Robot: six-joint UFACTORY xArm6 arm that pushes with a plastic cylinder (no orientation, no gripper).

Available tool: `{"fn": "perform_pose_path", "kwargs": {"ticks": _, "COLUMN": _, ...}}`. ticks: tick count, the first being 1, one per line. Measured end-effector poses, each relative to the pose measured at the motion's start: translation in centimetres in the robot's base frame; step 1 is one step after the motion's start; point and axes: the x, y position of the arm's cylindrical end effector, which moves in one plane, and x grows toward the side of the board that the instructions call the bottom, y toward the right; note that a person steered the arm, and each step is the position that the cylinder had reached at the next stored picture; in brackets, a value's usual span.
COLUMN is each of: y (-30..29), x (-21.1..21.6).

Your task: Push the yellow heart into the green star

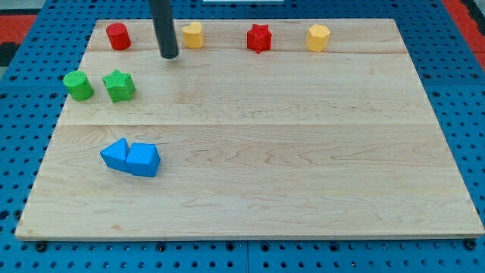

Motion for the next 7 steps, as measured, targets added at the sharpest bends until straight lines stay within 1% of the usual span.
{"fn": "perform_pose_path", "kwargs": {"ticks": 1, "y": -3.0, "x": 0.4}}
{"fn": "perform_pose_path", "kwargs": {"ticks": 3, "y": -3.0, "x": 0.5}}
{"fn": "perform_pose_path", "kwargs": {"ticks": 4, "y": -4.0, "x": 0.3}}
{"fn": "perform_pose_path", "kwargs": {"ticks": 5, "y": -4.2, "x": -2.1}}
{"fn": "perform_pose_path", "kwargs": {"ticks": 6, "y": -0.2, "x": -2.4}}
{"fn": "perform_pose_path", "kwargs": {"ticks": 7, "y": 0.7, "x": -5.3}}
